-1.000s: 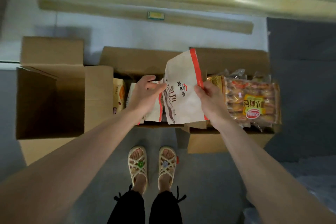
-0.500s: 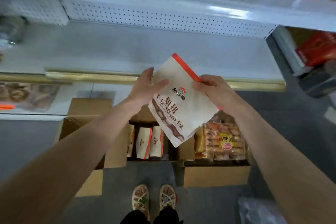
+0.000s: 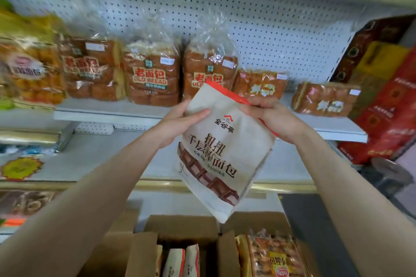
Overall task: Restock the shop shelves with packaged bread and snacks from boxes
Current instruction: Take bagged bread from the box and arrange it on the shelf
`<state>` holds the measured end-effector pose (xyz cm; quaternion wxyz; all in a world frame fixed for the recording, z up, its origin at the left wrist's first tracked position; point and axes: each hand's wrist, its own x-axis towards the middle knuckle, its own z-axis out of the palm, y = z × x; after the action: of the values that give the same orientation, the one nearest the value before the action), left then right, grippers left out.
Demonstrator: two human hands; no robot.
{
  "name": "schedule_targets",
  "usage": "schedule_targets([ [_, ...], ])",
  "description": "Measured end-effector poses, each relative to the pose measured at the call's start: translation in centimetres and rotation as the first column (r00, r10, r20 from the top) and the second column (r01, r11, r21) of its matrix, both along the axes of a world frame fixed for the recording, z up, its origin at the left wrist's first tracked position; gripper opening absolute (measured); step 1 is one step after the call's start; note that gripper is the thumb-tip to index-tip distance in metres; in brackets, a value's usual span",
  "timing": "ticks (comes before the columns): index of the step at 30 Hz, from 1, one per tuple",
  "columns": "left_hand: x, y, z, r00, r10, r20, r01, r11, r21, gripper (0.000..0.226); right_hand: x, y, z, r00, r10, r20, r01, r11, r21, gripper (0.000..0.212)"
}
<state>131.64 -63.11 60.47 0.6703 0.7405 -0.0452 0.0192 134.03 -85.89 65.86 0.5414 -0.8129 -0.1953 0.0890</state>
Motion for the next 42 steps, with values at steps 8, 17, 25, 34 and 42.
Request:
schedule_targets([
  [8,-1.1,0.7,6.5,0.994,-0.018,0.104,0.016,1.000,0.016,0.042,-1.2,0.8,6.7,0.993,-0.031,0.112,0.018,0.993,0.118,0.010],
  [17,-1.8,0.1,12.5,0.978,-0.200,0.067,0.198,0.980,0.030,0.037,-2.3,0.7,12.8,0.956,-0.086,0.282,0.038,0.985,0.169,0.015],
  [25,-1.2,-1.0,17.3,0.974,-0.013,0.227,0.023,0.999,-0.044,0.063,-1.9,-0.3,18.1,0.908,-0.180,0.379,0.115,0.976,0.187,0.018],
  [34,-0.7,-0.8,20.0,0.911,0.253,0.325,-0.249,0.967,-0.054,0.098,-1.9,-1.0,16.7,0.834,-0.301,0.463,0.197,0.946,0.259,0.075],
  [42,-0.5,-1.6,22.9,0.880,0.331,0.340,-0.268,0.938,-0.219,0.139,-1.3,0.2,14.1,0.888,-0.270,0.372,0.069,0.878,0.473,0.060],
])
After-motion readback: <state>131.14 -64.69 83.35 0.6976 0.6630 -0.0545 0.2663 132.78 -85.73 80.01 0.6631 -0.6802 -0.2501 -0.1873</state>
